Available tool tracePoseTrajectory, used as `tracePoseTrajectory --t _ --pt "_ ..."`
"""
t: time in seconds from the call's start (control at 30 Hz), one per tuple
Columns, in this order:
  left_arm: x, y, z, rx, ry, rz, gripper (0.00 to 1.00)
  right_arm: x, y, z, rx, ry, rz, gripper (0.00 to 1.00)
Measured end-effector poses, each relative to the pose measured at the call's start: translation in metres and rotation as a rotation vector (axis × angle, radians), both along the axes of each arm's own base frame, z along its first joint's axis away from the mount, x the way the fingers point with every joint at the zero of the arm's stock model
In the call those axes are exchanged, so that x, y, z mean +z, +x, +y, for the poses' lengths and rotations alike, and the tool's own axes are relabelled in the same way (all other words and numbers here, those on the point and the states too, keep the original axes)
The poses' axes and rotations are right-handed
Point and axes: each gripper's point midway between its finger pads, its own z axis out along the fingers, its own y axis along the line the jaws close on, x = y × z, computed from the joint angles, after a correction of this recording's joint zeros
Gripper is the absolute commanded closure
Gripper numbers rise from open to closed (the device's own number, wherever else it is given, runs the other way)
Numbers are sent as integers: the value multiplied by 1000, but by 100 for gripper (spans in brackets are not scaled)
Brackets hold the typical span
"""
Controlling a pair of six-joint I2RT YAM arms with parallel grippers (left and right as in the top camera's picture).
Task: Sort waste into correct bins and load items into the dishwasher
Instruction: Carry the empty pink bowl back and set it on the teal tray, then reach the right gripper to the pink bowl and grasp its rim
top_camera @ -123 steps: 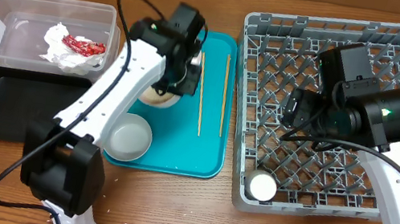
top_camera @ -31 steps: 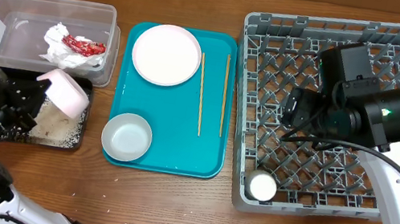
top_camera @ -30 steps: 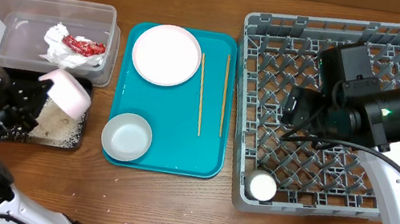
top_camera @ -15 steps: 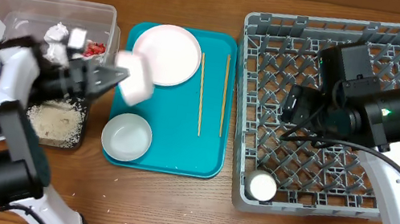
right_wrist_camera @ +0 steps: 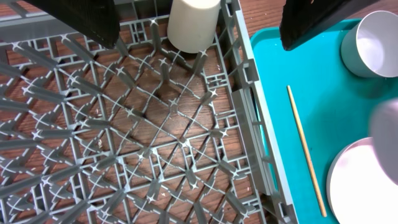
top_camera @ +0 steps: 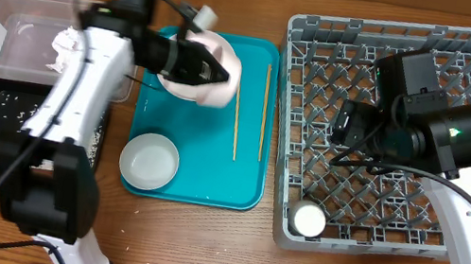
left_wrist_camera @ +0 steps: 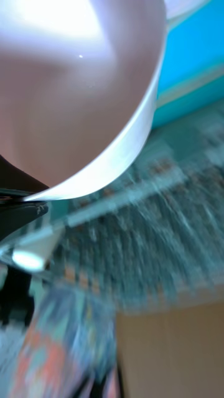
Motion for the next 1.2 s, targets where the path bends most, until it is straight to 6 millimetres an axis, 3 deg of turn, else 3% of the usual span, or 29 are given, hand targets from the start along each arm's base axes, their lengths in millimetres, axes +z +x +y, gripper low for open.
tracePoseTrajectory --t 0.13,0.3,0.43,0.7,1.1,1.2 --pt "-43 -20 -11 53 356 78 96 0 0 0 0 0 0 16" --pt "-59 -34 -26 49 576 28 96 0 0 0 1 0 1 16" --pt "-71 -41 -24 58 687 8 96 0 0 0 1 0 1 16" --pt "-87 -45 -7 90 780 26 89 0 0 0 0 1 -2 16" --pt "-87 -40 -6 105 786 10 95 1 2 1 1 4 -7 16" --pt "-86 -40 5 125 793 42 96 5 10 11 16 52 -43 17"
